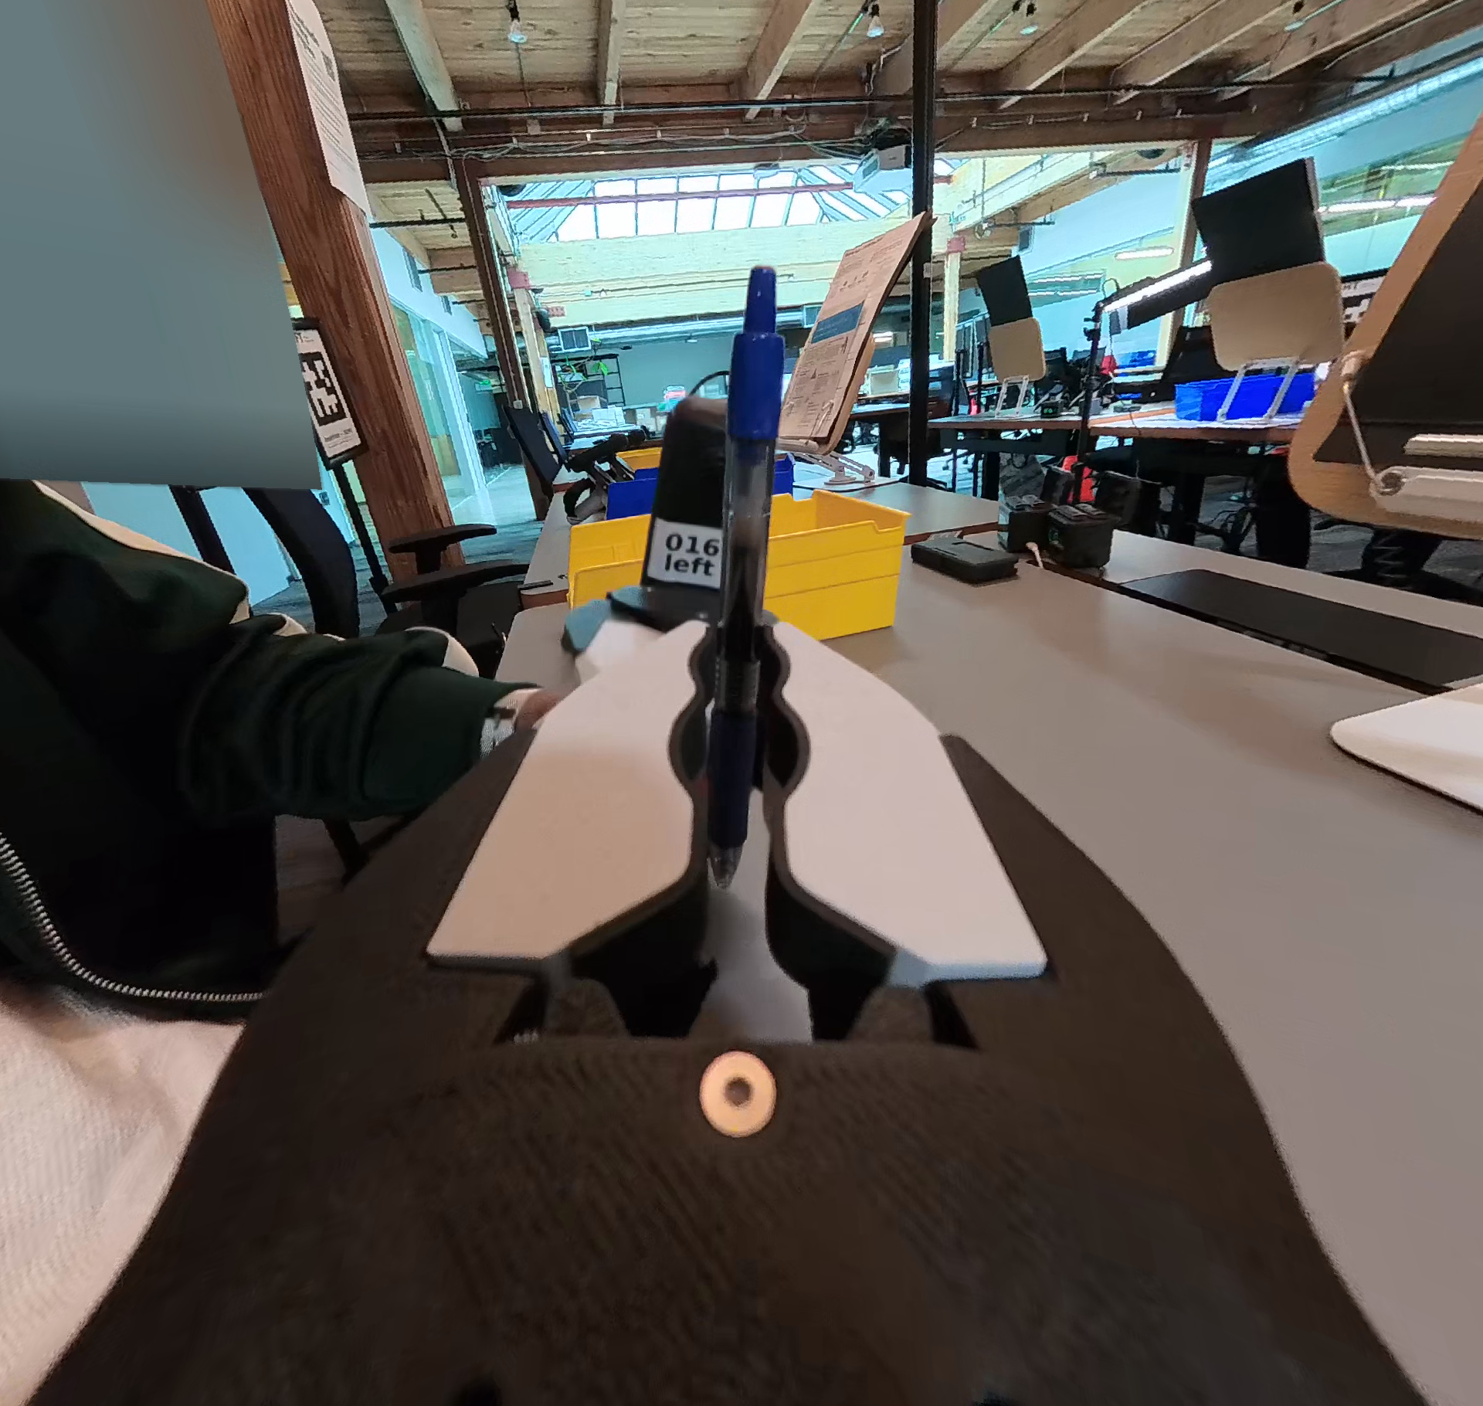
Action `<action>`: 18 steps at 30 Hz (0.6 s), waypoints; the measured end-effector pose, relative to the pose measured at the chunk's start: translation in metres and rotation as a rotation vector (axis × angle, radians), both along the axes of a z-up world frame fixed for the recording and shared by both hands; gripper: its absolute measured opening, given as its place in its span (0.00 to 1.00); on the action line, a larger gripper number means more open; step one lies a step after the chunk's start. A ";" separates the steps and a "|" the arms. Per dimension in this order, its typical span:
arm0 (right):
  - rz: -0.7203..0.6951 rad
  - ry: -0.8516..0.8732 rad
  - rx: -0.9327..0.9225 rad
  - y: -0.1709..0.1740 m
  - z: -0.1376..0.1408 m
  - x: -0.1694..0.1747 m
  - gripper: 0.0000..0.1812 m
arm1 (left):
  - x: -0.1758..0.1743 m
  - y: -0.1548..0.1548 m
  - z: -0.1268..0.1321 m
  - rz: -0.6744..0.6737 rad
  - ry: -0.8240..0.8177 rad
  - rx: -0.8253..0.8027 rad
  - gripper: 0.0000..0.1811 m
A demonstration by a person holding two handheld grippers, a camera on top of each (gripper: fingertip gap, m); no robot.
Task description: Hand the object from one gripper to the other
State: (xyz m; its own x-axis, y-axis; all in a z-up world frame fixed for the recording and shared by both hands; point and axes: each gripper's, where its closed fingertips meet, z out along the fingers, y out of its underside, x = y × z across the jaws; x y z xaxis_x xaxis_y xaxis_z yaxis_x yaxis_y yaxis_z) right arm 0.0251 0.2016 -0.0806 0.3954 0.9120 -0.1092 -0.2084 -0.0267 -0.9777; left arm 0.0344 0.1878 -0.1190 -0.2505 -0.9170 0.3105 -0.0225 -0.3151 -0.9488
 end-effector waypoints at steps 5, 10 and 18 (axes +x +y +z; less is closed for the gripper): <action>0.012 -0.038 -0.011 0.000 -0.008 -0.007 0.05 | -0.017 0.014 0.050 0.066 -0.160 -0.053 0.18; 0.008 -0.056 -0.012 -0.003 -0.012 -0.018 0.05 | -0.019 0.007 0.062 0.086 -0.124 0.030 0.16; 0.007 -0.101 0.003 -0.007 -0.017 -0.029 0.06 | -0.017 0.004 0.070 0.143 -0.123 0.079 0.06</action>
State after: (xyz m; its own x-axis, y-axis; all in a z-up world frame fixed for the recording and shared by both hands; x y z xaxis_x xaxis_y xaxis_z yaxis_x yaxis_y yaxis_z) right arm -0.0037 0.1943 -0.0972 0.3975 0.9152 -0.0664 -0.1087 -0.0248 -0.9938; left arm 0.0176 0.1917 -0.0494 -0.1479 -0.9661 0.2116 0.1345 -0.2316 -0.9635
